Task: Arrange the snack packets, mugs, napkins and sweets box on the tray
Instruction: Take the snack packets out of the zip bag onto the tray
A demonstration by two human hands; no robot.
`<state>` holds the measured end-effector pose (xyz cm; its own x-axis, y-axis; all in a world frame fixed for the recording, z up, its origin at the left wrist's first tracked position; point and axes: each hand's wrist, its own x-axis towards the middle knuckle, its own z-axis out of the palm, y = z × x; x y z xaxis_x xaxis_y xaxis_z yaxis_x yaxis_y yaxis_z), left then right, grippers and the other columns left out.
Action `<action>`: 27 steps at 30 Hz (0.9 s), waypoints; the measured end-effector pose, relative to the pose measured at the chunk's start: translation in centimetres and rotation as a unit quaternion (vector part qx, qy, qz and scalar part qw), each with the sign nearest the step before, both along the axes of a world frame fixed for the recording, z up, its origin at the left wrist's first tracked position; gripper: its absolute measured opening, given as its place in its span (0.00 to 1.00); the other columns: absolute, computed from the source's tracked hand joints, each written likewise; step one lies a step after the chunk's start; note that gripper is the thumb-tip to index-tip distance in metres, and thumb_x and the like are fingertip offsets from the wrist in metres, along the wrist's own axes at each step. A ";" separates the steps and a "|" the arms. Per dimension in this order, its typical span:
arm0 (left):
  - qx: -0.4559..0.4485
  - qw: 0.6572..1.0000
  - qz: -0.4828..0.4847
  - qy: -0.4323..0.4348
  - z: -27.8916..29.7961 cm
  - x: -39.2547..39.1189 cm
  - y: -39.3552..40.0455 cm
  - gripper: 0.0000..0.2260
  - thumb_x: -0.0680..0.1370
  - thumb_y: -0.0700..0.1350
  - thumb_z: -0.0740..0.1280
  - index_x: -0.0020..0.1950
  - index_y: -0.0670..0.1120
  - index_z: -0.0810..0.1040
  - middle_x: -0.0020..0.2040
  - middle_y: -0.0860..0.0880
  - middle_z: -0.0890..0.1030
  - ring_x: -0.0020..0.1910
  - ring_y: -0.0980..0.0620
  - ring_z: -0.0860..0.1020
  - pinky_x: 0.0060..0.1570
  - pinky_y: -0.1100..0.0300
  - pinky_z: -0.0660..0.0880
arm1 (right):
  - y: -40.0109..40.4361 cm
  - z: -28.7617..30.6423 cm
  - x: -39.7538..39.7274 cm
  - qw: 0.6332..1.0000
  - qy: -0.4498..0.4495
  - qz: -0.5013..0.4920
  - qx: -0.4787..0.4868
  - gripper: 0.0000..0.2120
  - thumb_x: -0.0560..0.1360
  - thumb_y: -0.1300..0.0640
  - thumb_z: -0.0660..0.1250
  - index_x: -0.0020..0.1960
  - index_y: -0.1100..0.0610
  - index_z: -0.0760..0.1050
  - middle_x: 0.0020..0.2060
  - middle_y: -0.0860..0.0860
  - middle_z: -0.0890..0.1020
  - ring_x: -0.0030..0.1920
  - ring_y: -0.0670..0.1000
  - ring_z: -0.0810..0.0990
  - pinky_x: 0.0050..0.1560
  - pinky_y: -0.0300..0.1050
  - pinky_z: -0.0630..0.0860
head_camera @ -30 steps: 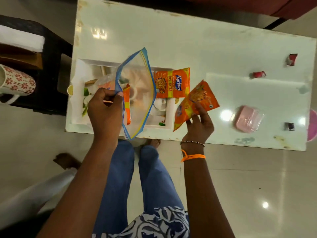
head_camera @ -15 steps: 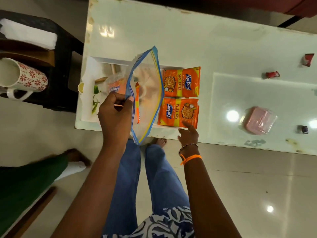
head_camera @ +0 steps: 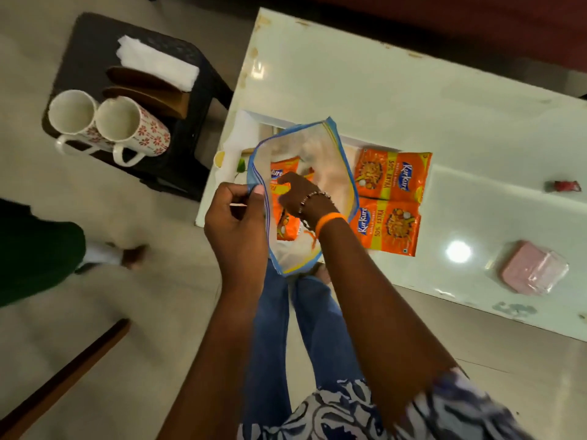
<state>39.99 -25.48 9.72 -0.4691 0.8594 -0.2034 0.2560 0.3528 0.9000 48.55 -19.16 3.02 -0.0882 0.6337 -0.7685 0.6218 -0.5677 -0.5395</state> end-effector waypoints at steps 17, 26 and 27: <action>-0.002 0.986 -0.039 0.161 0.0 -3.4 -1.0 0.05 0.73 0.41 0.69 0.43 0.39 0.77 0.41 0.41 0.80 0.40 0.45 0.79 0.43 0.47 0.78 | -1.4 2.0 -5.4 0.971 0.101 -0.085 0.197 0.08 0.68 0.69 0.65 0.44 0.63 0.82 0.50 0.63 0.83 0.54 0.60 0.80 0.56 0.47 0.73; -0.028 0.986 -0.065 0.153 -2.6 -1.4 1.6 0.02 0.72 0.38 0.69 0.41 0.40 0.78 0.40 0.44 0.81 0.36 0.49 0.78 0.41 0.56 0.75 | -2.4 2.1 7.8 0.854 0.138 -0.440 0.240 0.14 0.72 0.72 0.61 0.45 0.58 0.81 0.38 0.49 0.84 0.40 0.43 0.78 0.40 0.35 0.73; -0.032 0.985 -0.071 0.156 -2.9 -1.3 1.7 0.02 0.73 0.38 0.69 0.42 0.40 0.78 0.40 0.44 0.81 0.36 0.51 0.77 0.41 0.58 0.74 | -2.2 1.6 8.7 0.824 0.161 -0.491 0.230 0.15 0.72 0.72 0.61 0.42 0.56 0.81 0.34 0.45 0.84 0.39 0.46 0.77 0.38 0.38 0.72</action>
<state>38.72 -23.82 6.86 -0.3940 0.9107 -0.1239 0.5674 0.3471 0.7467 57.30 -21.40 4.66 0.4890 0.7390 -0.4635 -0.2343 -0.4005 -0.8858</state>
